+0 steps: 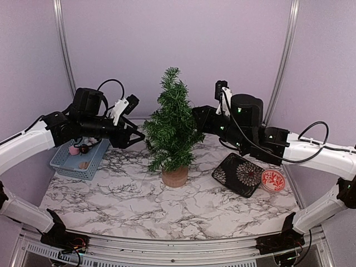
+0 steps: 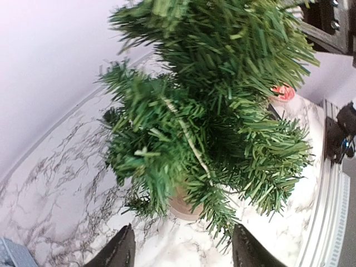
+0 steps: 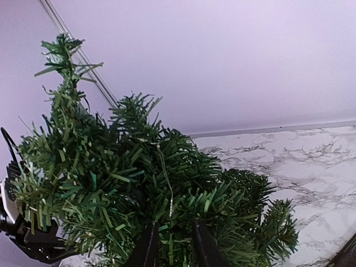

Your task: Decorate the small christmas tree

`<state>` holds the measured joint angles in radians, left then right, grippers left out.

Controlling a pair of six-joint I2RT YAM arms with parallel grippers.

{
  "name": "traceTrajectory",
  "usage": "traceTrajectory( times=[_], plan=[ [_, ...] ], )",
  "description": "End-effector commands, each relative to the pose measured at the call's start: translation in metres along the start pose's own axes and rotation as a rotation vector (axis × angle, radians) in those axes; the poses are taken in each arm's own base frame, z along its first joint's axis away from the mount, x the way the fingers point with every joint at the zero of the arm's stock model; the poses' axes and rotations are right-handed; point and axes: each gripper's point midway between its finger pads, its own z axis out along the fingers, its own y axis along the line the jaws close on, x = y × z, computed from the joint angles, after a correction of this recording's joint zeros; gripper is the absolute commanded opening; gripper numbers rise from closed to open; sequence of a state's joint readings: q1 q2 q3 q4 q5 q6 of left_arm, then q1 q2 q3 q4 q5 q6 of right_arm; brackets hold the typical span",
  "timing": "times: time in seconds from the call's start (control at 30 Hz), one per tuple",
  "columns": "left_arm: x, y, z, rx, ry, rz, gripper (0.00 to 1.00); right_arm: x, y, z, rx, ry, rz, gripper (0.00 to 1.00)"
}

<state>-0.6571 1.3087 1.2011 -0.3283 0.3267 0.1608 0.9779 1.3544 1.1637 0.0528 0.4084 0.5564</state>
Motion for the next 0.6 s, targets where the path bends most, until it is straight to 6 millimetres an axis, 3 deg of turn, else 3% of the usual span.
traceTrajectory(
  times=[0.0, 0.13, 0.4, 0.57],
  plan=[
    [-0.002, 0.011, -0.023, -0.071, -0.079, -0.045, 0.64, -0.024, 0.013, -0.01, -0.055, -0.056, -0.027, 0.24],
    [0.016, 0.017, -0.038, -0.139, -0.081, -0.114, 0.74, -0.032, 0.016, -0.016, -0.068, -0.067, -0.029, 0.36],
    [0.063, 0.035, -0.058, -0.308, -0.08, -0.414, 0.77, -0.039, 0.01, -0.034, -0.067, -0.073, -0.036, 0.57],
    [0.093, 0.043, -0.072, -0.406, -0.078, -0.584, 0.85, -0.042, 0.014, -0.048, -0.109, -0.069, -0.062, 0.77]
  ],
)
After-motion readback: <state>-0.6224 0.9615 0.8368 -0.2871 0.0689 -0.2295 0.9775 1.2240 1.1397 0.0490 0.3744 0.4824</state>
